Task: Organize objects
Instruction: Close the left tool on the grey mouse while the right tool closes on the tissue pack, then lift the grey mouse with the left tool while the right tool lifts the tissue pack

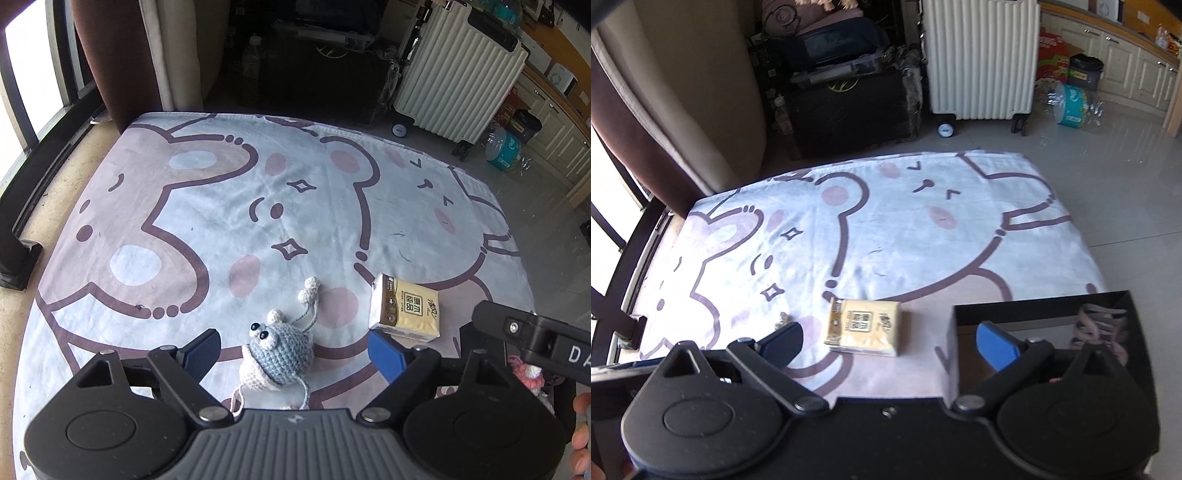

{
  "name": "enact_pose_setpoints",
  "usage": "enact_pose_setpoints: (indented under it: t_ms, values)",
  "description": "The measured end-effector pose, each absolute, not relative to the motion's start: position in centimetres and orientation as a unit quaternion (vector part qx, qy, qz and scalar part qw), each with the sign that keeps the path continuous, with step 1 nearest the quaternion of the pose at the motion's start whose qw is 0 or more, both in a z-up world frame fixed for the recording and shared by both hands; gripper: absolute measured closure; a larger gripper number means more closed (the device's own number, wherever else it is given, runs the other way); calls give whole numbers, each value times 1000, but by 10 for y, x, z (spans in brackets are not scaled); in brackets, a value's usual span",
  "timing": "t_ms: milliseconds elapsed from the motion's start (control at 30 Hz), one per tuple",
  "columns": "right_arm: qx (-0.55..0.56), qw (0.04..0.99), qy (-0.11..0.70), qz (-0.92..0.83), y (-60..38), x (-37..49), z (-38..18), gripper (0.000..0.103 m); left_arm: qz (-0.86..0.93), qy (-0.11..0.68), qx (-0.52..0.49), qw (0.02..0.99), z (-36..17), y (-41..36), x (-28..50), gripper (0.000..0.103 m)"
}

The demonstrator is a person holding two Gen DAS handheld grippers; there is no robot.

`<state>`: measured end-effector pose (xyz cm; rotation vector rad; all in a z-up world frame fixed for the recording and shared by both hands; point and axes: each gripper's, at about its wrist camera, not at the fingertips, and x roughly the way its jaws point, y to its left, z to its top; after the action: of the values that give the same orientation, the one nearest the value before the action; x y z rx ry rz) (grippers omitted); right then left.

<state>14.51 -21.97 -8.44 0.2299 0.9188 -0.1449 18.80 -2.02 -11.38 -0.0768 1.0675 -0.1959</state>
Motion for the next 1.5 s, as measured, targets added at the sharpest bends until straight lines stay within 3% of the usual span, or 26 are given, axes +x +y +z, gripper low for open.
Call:
enact_pose_setpoints:
  t_ms: [300,500,767,1000,1100,1267,1500]
  values:
    - [176,861,471,-76,-221,181,-122,6,-118,523,20,844,-138,-25,201,21]
    - [153,854,490,-80,-209,201,-145,6,-109,560,-25,821,-152,-20,212,23]
    - [121,850,506,-78,-195,221,-165,6,-67,598,-66,796,-171,-13,224,36]
    - [87,847,516,-91,-190,230,-174,5,-58,604,-95,789,-175,-11,231,42]
    - [66,849,517,-88,-185,231,-173,11,-56,602,-94,791,-176,-14,233,46]
    - [23,851,520,-69,-173,233,-172,12,-64,604,-87,790,-177,-15,234,49]
    - [60,829,551,-74,-181,238,-189,20,-70,599,-84,793,-173,-9,231,50]
